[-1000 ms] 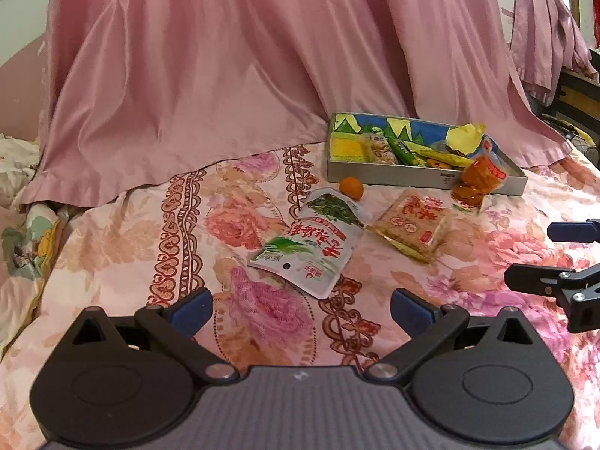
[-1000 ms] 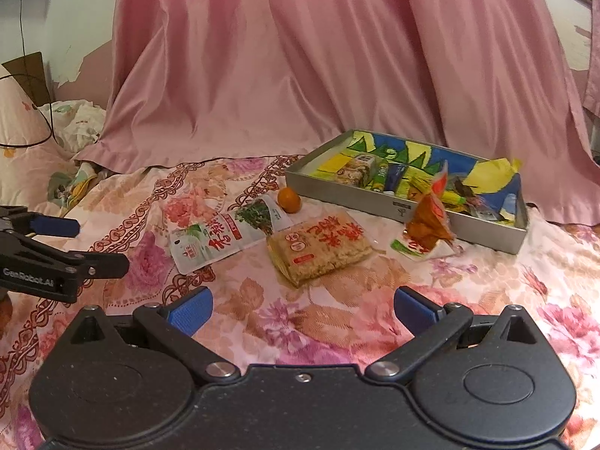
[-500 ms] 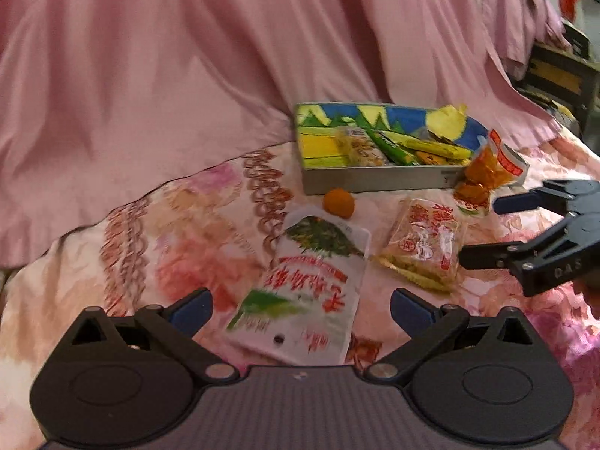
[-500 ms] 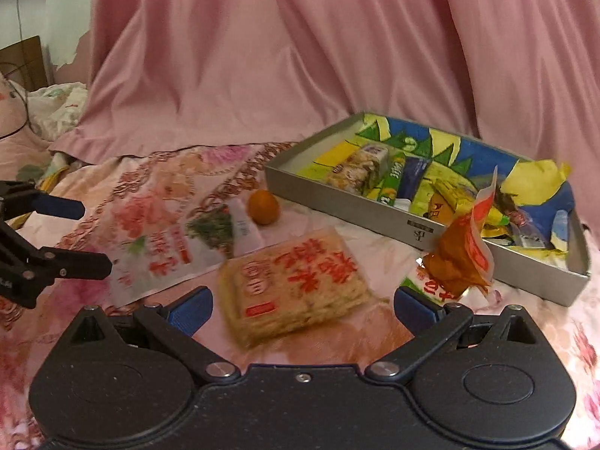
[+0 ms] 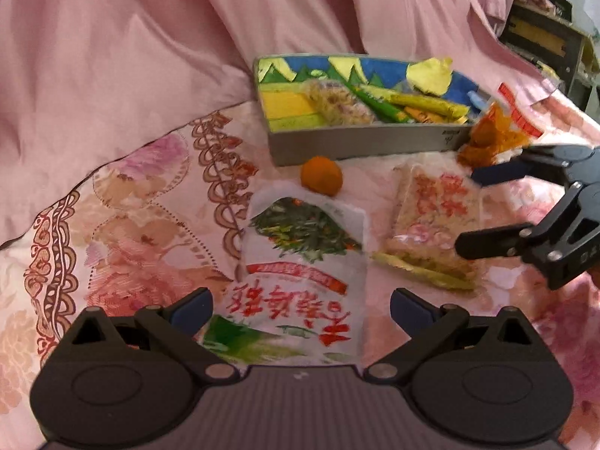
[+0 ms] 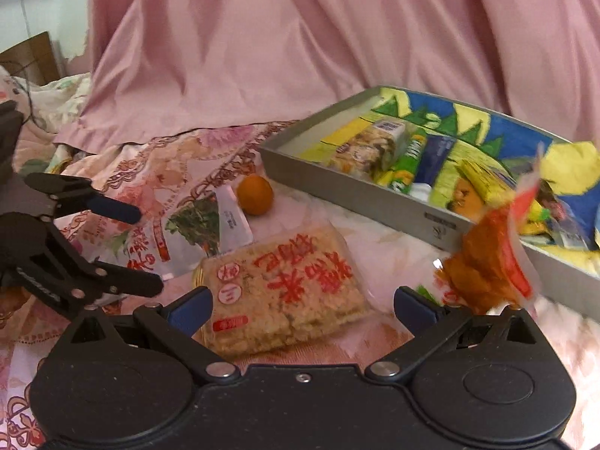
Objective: Organize snacks
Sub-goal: 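Close the left gripper on the white pouch while the right gripper closes on the rice cracker pack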
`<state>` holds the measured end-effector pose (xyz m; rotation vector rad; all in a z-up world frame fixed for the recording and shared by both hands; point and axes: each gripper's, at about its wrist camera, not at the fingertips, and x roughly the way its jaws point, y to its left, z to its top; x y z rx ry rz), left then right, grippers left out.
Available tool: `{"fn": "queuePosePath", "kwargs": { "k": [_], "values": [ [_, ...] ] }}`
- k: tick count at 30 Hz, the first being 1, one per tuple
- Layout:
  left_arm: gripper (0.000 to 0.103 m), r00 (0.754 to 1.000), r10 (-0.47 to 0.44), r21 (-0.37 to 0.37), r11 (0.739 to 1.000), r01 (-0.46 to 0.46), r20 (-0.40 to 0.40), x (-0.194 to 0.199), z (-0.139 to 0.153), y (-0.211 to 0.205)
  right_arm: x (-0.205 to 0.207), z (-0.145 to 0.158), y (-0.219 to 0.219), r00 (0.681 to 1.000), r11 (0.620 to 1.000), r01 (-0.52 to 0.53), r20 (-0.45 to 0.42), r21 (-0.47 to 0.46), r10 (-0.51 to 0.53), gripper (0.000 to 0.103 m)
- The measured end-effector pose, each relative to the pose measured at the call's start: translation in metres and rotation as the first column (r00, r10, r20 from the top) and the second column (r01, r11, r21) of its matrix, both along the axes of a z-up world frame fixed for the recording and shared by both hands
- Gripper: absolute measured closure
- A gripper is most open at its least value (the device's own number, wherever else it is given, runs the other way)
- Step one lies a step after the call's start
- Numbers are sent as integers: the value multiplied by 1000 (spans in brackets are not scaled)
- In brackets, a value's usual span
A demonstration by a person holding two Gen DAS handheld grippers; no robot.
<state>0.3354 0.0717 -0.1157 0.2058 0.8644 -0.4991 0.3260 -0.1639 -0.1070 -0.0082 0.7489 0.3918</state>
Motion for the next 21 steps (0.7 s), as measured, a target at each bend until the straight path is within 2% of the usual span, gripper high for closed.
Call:
{"fn": "queuePosePath", "kwargs": {
  "k": [6,12,21],
  "values": [
    [5,1000,16,-60,998,-17,-26,8,-1,11,7,-3,2,998,998,-66,0,-7,66,1],
    [19,1000,-12,-31,999,11,-18,12,-1,8,11,-4,13,991,991,-134,7,-28,134,1],
    [23,1000,-5,-20,1000,5,-31,15,-1,5,13,-6,36,976,969,-219,-4,-117,220,1]
  ]
}}
